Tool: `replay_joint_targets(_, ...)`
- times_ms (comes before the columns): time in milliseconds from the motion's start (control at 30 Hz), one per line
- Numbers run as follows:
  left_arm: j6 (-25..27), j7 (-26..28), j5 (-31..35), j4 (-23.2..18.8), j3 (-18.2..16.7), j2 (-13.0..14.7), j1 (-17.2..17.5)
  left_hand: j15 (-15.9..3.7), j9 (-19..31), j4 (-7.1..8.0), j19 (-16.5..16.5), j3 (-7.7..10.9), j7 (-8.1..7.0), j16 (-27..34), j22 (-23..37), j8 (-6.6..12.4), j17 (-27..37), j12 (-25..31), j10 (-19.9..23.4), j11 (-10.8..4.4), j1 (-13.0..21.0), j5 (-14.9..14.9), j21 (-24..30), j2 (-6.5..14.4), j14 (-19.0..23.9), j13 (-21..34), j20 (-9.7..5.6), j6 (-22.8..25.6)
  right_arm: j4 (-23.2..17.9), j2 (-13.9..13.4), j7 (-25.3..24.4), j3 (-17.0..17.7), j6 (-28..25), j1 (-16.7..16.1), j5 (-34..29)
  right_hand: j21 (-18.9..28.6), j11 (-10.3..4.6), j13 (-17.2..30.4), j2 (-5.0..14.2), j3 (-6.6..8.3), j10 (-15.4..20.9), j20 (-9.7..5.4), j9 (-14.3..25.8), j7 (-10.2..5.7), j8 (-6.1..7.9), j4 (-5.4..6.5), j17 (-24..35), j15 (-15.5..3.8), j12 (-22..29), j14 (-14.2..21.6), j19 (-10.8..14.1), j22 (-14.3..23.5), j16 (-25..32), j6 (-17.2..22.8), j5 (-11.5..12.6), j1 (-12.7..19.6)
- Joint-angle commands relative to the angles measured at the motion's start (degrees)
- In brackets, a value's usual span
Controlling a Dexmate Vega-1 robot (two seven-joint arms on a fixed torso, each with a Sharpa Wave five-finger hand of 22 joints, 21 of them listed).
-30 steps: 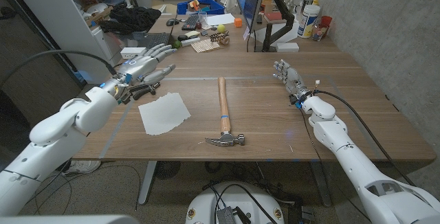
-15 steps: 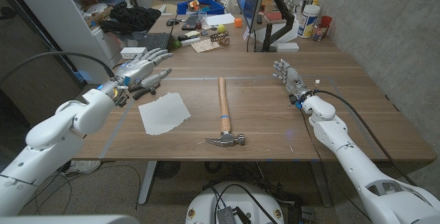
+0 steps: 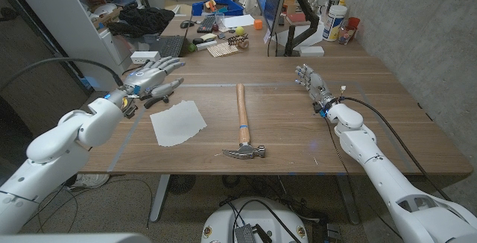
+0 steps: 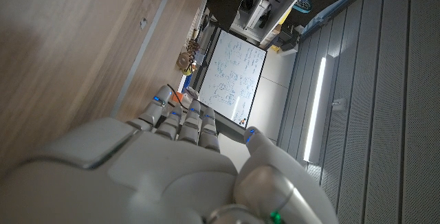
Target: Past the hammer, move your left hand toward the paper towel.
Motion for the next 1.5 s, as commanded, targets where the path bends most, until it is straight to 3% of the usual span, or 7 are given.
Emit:
replay_joint_targets(33, 0.60, -0.91, -0.22, 1.71, 0.35, 0.94, 0.22, -0.62, 0.13, 0.35, -13.29, 0.19, -0.33, -0.32, 0.08, 0.02, 0.27, 0.12, -0.19, -0.22, 0.60, 0.01, -0.38, 0.05, -3.30, 0.16, -0.01, 0.45, 0.17, 0.08, -0.34, -0.58, -0.31, 0.42, -0.52, -0.13, -0.02, 0.15, 1.65, 0.04, 0.34, -1.90, 0.19, 0.00, 0.30, 0.27, -0.08, -1.20, 0.24, 0.22, 0.13, 0.24, -0.15, 0.29, 0.29, -0.42)
replay_joint_targets(1500, 2.79, -1.49, -2.77, 7.04, 3.67, 4.99, -0.05, -0.68, 0.19, 1.16, -14.10, -0.12, -0.30, -0.28, 0.23, -0.25, 0.34, -0.04, -0.91, -0.24, 0.32, -0.12, -0.80, 0.29, -4.23, 0.19, 0.04, 0.00, 3.05, 0.95, -0.66, -2.97, -0.40, 2.96, -2.67, -1.10, 0.08, 0.15, 1.47, 0.09, 0.26, -1.85, 0.19, -0.04, 0.29, 0.22, -0.12, -1.14, 0.23, 0.17, 0.40, 0.27, -0.23, 0.14, 0.39, -0.55)
